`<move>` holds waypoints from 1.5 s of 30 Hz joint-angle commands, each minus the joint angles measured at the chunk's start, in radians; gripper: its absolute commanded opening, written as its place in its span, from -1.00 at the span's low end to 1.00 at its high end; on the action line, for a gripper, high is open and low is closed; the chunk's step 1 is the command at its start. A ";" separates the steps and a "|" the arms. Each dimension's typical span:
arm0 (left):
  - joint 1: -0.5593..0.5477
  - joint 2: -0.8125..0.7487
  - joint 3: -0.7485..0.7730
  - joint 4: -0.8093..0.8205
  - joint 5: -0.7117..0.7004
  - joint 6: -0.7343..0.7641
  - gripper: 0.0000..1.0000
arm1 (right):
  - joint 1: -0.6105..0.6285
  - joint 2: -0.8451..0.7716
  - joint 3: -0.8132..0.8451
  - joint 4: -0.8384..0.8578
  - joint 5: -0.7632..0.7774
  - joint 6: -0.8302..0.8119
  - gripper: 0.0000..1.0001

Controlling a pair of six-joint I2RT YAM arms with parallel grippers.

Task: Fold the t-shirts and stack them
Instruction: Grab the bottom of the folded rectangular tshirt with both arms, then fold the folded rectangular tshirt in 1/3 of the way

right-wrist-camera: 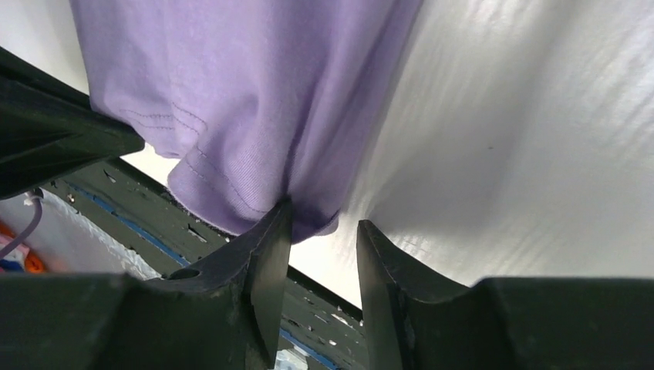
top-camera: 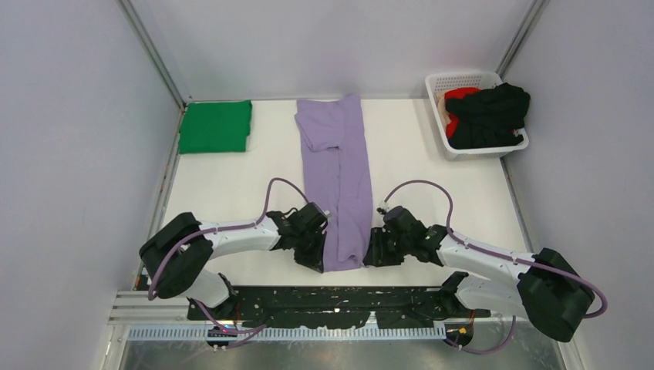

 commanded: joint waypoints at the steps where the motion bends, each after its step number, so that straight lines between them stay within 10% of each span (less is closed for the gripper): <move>1: -0.005 -0.055 -0.043 0.004 -0.045 -0.004 -1.00 | 0.059 0.049 0.051 -0.002 0.041 0.024 -0.19; 10: -0.005 -0.093 -0.070 0.021 -0.053 -0.007 -1.00 | 0.142 0.166 0.113 -0.054 0.212 0.113 -0.41; 14: -0.005 -0.138 -0.078 -0.035 -0.091 0.000 -1.00 | 0.146 0.174 0.113 -0.100 0.264 0.131 -0.87; 25: -0.011 -0.314 -0.168 -0.098 -0.062 -0.007 -1.00 | 0.153 -0.115 0.020 -0.224 0.156 0.094 -0.89; 45: 0.137 -0.218 0.147 -0.085 -0.143 0.063 -1.00 | -0.021 -0.017 0.297 -0.114 0.313 -0.125 -0.90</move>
